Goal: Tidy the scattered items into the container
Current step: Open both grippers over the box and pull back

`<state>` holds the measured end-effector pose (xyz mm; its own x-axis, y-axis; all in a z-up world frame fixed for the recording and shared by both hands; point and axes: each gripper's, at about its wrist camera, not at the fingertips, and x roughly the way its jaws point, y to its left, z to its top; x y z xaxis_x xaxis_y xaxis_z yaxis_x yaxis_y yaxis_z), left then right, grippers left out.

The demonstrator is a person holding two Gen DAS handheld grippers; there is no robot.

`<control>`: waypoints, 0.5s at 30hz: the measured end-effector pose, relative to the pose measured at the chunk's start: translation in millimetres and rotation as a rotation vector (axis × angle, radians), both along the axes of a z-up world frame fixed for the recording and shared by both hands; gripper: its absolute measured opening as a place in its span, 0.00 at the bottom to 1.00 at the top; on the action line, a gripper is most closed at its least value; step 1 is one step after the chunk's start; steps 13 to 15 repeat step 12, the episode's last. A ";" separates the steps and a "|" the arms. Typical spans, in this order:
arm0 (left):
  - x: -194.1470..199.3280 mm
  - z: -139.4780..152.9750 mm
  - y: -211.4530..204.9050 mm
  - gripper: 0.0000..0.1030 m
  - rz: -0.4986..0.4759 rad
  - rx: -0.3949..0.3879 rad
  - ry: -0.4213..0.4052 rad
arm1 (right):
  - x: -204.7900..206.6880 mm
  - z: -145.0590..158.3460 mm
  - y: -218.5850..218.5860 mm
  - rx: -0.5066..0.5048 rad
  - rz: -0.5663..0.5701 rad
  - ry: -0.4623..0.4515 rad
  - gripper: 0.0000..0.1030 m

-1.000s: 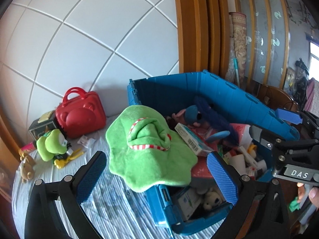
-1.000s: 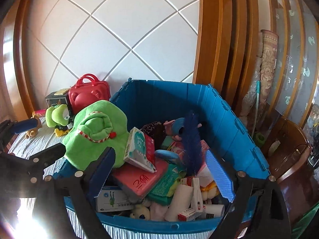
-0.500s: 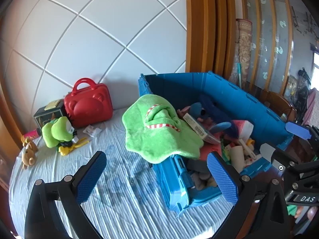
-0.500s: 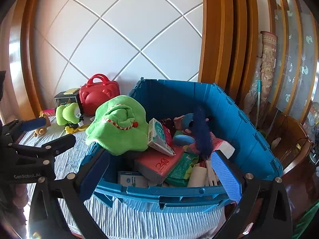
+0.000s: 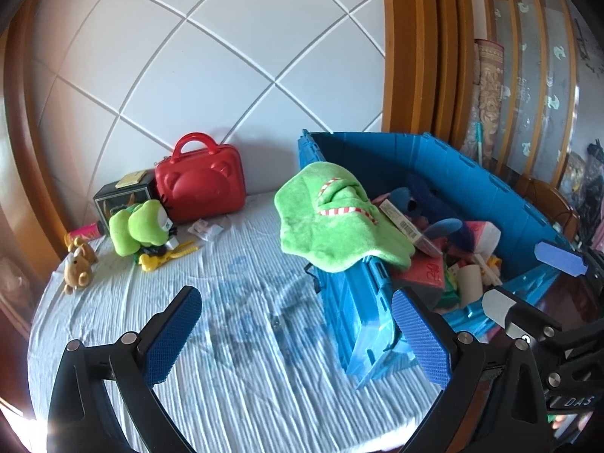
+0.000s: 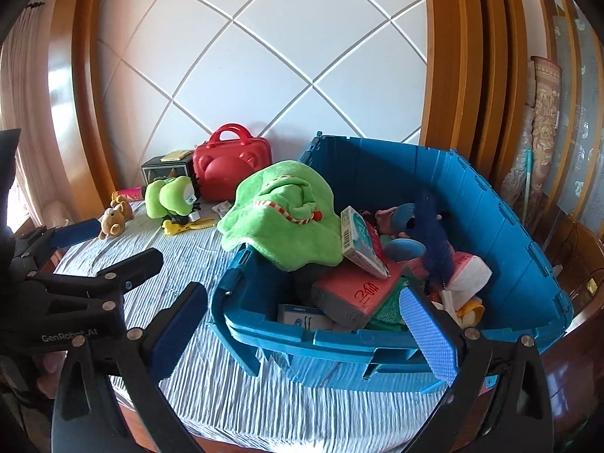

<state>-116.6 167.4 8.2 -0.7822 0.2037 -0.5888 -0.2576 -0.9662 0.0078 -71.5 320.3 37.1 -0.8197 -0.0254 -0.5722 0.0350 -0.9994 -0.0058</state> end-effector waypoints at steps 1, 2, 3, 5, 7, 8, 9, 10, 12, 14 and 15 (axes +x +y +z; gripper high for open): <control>3.7 -1.0 -6.1 0.99 0.011 0.007 -0.004 | 3.0 -0.9 -4.1 -0.001 0.006 -0.003 1.00; 8.0 -1.3 -12.1 0.99 0.022 0.009 -0.002 | 7.2 -1.6 -8.1 -0.004 0.008 -0.003 1.00; 12.5 -1.2 -18.1 0.99 0.033 0.009 0.001 | 11.7 -2.0 -12.6 -0.005 0.006 -0.001 1.00; 24.1 -0.4 -30.7 0.99 0.049 0.008 0.018 | 20.7 -2.8 -21.6 -0.008 0.003 0.004 1.00; 35.4 0.5 -43.1 0.99 0.054 0.011 0.022 | 28.6 -3.4 -30.7 -0.022 -0.001 0.004 1.00; 40.7 1.0 -48.0 0.99 0.055 0.012 0.023 | 32.3 -3.7 -35.3 -0.031 -0.002 0.003 1.00; 45.9 1.6 -52.3 0.99 0.056 0.012 0.024 | 36.2 -4.0 -40.0 -0.033 -0.003 0.002 1.00; 51.1 2.2 -56.6 0.99 0.057 0.012 0.025 | 40.2 -4.1 -45.0 -0.026 -0.004 0.001 1.00; 61.6 2.5 -63.7 0.99 0.054 0.010 0.027 | 48.1 -3.3 -53.1 -0.023 -0.009 0.006 1.00; 61.6 2.5 -63.7 0.99 0.054 0.010 0.027 | 48.1 -3.3 -53.1 -0.023 -0.009 0.006 1.00; 61.6 2.5 -63.7 0.99 0.054 0.010 0.027 | 48.1 -3.3 -53.1 -0.023 -0.009 0.006 1.00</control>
